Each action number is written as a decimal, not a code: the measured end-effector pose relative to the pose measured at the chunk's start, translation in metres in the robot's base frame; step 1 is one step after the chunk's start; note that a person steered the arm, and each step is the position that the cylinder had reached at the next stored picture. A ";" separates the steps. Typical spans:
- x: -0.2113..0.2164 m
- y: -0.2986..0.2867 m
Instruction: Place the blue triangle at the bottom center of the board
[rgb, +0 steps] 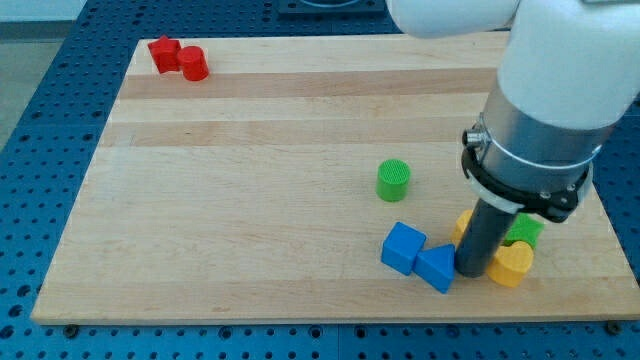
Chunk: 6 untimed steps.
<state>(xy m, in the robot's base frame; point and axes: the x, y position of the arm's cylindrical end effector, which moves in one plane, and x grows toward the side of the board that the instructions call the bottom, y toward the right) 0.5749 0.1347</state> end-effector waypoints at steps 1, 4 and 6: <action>0.001 0.000; 0.010 -0.007; 0.010 -0.058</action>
